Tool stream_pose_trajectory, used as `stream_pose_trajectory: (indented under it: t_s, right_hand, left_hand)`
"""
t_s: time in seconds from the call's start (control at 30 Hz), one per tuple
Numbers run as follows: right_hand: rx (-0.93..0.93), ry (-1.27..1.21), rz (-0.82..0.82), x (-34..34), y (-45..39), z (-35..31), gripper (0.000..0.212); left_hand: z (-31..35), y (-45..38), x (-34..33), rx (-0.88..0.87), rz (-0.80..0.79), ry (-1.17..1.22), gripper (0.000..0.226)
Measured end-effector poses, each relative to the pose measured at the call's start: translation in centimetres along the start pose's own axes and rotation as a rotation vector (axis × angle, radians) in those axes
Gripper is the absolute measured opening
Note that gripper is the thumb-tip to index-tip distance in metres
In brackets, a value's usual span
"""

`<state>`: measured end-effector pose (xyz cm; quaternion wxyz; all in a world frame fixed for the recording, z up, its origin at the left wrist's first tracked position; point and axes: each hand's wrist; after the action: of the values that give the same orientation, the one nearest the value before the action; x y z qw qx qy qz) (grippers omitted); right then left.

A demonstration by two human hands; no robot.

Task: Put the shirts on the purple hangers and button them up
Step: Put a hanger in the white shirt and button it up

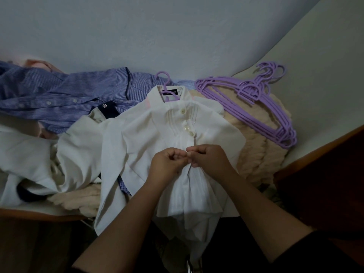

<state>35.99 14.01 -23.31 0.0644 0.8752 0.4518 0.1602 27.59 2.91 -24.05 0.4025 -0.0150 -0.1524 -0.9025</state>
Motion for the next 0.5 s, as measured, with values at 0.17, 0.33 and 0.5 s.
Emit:
stream_pose_trajectory:
  t_s: [0.17, 0.33, 0.5]
  right_hand:
    - [-0.074, -0.075, 0.030, -0.6, -0.2, 0.2, 0.018]
    - [-0.167, -0.220, 0.053, -0.6, -0.2, 0.5, 0.015]
    - [-0.203, -0.301, 0.075, -0.7, -0.1, 0.6, 0.010]
  left_hand:
    - [-0.6, 0.0, -0.2, -0.004, -0.007, -0.005, 0.017]
    - [-1.1, 0.0, 0.0, -0.001, -0.014, -0.003, 0.023]
    - [-0.9, 0.1, -0.1, 0.018, -0.031, -0.003, 0.027]
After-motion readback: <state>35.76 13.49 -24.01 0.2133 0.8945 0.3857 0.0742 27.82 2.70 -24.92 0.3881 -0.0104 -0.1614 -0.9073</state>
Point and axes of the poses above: each hand's wrist, its own y-axis away from the middle knuckle, its own x-axis out of the back of the hand, z = x × y, and after that the axes turned 2 degrees about -z, right-handed
